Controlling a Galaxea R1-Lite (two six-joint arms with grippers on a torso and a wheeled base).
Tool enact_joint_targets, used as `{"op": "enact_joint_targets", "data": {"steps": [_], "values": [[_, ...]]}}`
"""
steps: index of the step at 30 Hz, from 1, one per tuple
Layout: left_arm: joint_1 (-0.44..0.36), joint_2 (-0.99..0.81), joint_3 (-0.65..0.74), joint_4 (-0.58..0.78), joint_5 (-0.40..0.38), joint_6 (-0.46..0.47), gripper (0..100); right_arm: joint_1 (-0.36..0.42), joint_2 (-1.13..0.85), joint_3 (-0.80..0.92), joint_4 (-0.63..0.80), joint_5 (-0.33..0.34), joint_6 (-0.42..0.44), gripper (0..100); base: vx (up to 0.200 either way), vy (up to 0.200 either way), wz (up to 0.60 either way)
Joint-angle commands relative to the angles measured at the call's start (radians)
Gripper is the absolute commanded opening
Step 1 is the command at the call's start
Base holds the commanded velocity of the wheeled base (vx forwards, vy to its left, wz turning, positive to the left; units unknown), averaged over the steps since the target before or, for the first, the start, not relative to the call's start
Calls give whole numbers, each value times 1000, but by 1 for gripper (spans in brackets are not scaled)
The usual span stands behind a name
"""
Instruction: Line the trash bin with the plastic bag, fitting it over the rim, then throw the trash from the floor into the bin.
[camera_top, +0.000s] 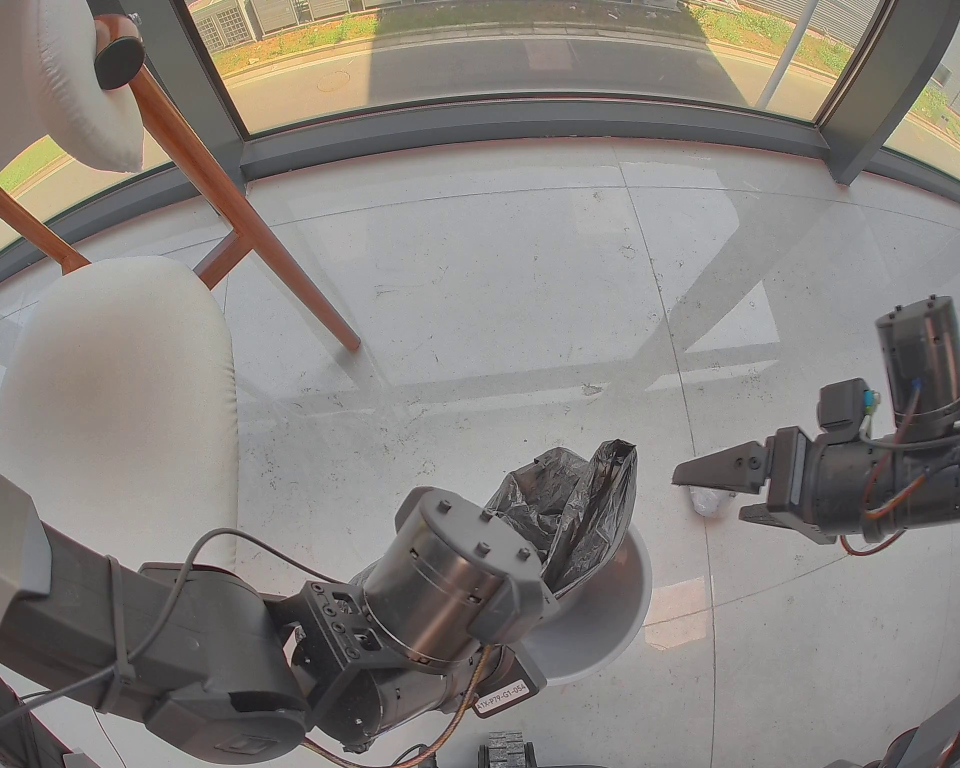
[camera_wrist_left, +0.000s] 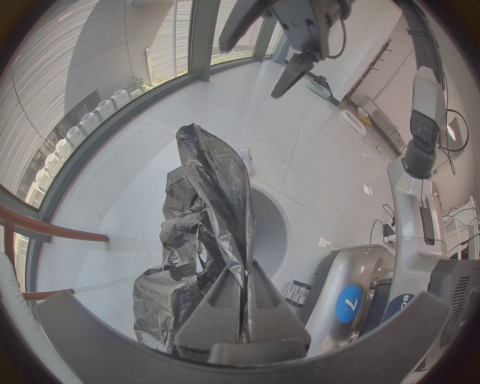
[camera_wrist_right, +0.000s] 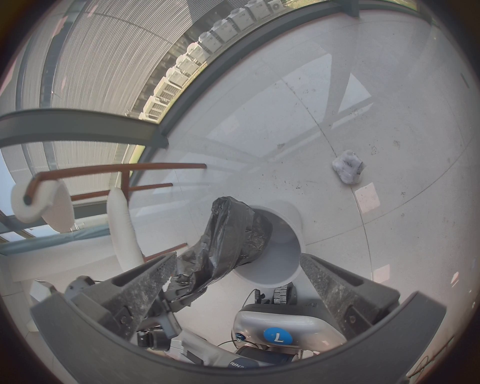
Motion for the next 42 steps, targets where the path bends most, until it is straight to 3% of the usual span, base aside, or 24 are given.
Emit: {"op": "enact_joint_targets", "data": {"steps": [1,29,42], "values": [[3,1,8,-4,0,1,0,10,141,-37,-4,-5,-27,100,0,0,0],[5,6,2,-10,2,1,0,9,319,-141,-5,-9,-98,100,0,0,0],[8,4,4,-22,2,-2,0,-51,381,-153,-7,-9,-150,100,0,0,0]]}}
